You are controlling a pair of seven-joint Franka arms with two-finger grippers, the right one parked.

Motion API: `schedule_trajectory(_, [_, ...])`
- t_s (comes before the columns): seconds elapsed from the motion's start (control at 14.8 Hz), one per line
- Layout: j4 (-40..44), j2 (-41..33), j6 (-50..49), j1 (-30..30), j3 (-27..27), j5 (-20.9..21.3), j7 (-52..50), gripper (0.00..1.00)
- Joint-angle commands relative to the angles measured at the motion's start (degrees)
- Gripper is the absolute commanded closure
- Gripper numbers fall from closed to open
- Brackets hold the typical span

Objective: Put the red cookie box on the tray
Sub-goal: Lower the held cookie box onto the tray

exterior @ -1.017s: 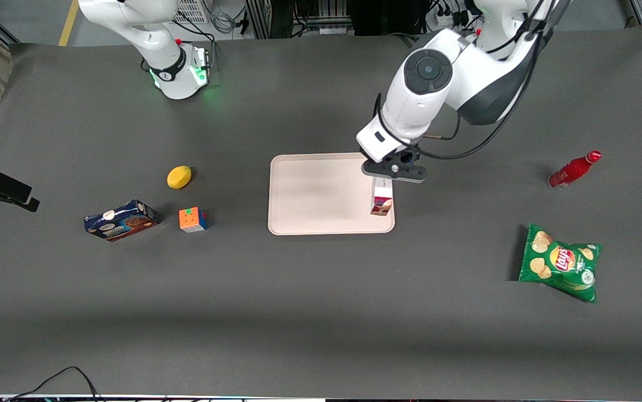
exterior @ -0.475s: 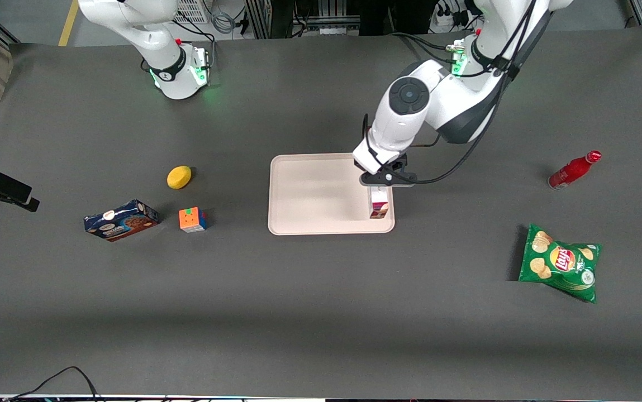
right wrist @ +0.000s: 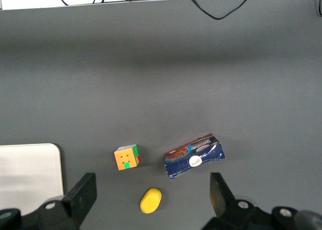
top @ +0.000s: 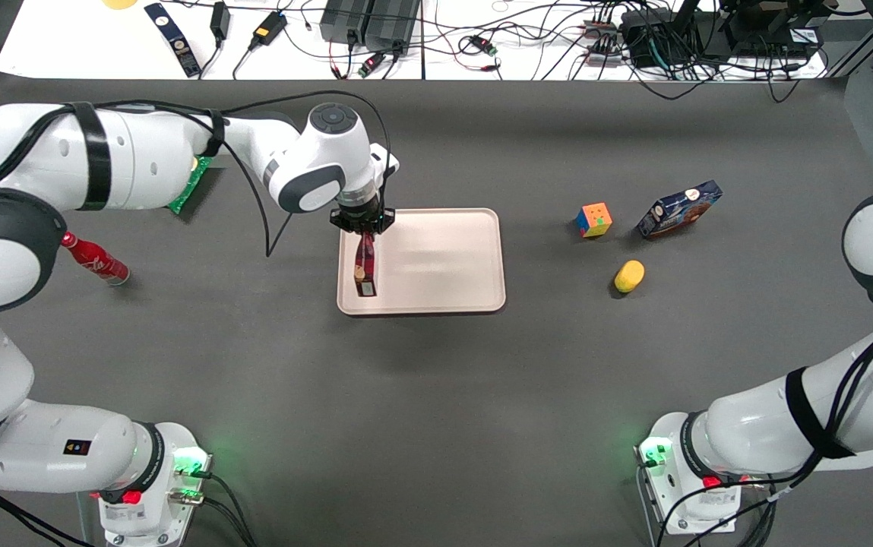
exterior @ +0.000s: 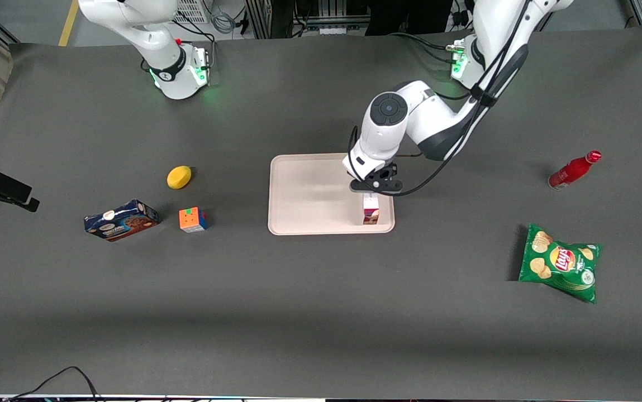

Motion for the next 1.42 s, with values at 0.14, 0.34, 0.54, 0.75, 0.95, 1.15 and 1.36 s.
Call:
schedule_trajectory(0.14, [0.5, 4.4, 3.6, 0.3, 0.8, 8.7, -6.0, 0.98])
schedule_trajectory(0.34, [0.4, 4.6, 3.0, 0.4, 1.3, 8.9, -6.0, 0.98])
schedule_trajectory(0.54, [0.2, 4.8, 2.6, 0.3, 1.3, 8.9, -6.2, 0.95])
schedule_trajectory(0.75, [-0.9, 4.7, 2.6, 0.3, 1.3, 8.9, -6.3, 0.94])
schedule_trajectory(0.95, [-1.1, 5.0, 2.7, 0.3, 1.3, 8.9, -6.3, 0.71])
schedule_trajectory(1.15, [-1.0, 4.8, 2.6, 0.5, 1.3, 8.9, -6.2, 0.00])
schedule_trajectory(1.36, [-0.9, 4.7, 2.5, 0.7, 1.3, 8.9, -6.1, 0.00])
